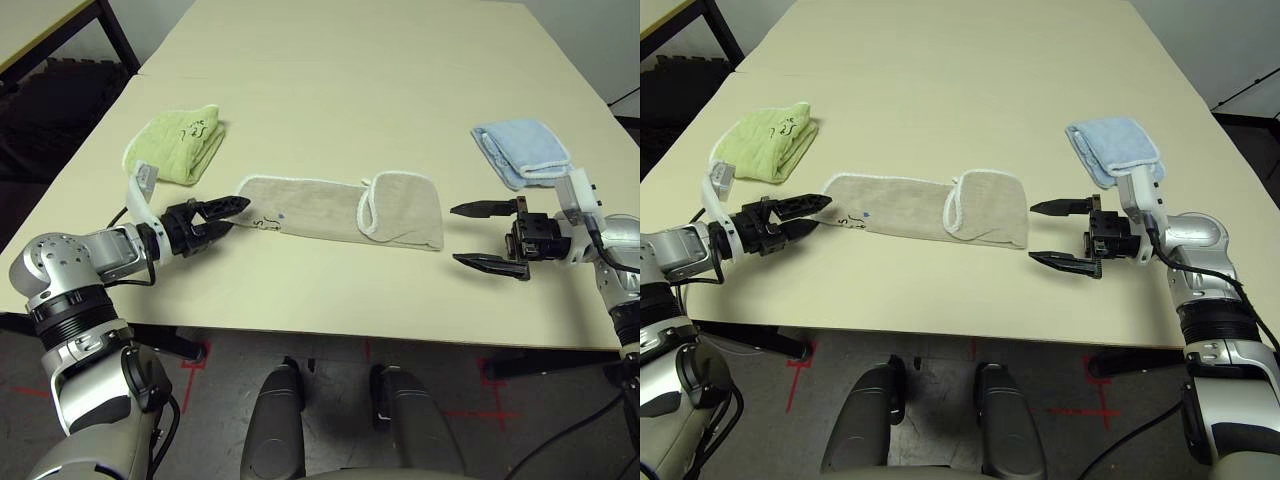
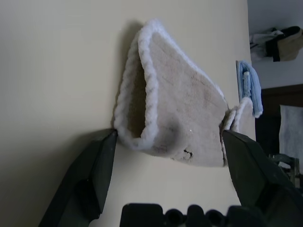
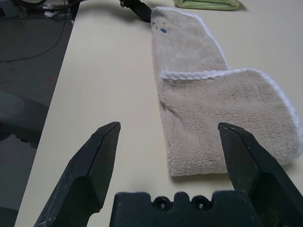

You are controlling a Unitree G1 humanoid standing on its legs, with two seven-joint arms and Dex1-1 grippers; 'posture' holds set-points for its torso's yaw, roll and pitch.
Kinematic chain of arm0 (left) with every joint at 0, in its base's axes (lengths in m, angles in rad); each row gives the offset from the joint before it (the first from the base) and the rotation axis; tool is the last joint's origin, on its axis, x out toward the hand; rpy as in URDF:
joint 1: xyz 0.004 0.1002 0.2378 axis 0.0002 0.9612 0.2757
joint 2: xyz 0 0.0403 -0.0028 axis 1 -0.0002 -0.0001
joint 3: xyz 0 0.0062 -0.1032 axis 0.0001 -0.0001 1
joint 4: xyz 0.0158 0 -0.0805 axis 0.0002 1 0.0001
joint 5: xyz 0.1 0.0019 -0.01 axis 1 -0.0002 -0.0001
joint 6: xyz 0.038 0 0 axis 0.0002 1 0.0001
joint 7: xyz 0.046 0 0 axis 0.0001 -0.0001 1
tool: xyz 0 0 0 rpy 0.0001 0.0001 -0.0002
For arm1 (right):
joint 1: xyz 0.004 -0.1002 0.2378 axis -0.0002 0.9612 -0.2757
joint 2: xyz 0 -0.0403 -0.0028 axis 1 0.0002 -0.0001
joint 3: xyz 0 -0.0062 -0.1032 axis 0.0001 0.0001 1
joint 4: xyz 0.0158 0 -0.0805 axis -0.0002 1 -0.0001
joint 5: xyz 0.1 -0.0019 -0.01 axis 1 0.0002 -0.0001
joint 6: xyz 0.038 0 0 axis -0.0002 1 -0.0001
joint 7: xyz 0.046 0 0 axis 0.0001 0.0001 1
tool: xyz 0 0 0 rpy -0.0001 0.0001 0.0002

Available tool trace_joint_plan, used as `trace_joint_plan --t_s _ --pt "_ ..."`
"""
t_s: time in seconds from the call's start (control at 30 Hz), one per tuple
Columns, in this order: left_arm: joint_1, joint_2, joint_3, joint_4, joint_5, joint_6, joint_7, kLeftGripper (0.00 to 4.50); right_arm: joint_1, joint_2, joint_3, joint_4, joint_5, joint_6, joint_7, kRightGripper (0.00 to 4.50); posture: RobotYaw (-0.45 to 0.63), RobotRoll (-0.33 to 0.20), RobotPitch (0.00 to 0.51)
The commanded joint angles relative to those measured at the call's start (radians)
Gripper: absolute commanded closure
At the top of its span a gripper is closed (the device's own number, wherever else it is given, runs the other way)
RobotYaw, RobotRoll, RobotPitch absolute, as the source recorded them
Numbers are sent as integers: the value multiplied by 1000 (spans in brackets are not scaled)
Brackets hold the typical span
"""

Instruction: Fold the towel and set it aside.

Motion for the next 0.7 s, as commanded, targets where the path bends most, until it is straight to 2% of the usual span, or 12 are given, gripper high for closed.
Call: trace_joint_plan --t_s 0.03,0.13,0.23,0.57,0.7 --pt "1 -11 -5 49 20 -26 23 0 8 -13 -5 -13 -9 2 3 20 13 0 181" --pt "-7 -15 -11 65 18 -37 26 0 8 -15 -5 -14 -11 1 3 20 13 0 181" --pt "-11 -15 -19 71 16 -43 26 595 9 -15 -5 -16 -13 2 2 0 11 0 180" --pt "-10 -3 -28 83 7 -49 26 4436 7 -13 -5 -10 -20 -4 2 0 15 0 180" --pt "-8 14 -21 84 7 -50 23 4475 4 -11 -4 -8 -23 -5 2 0 20 0 179"
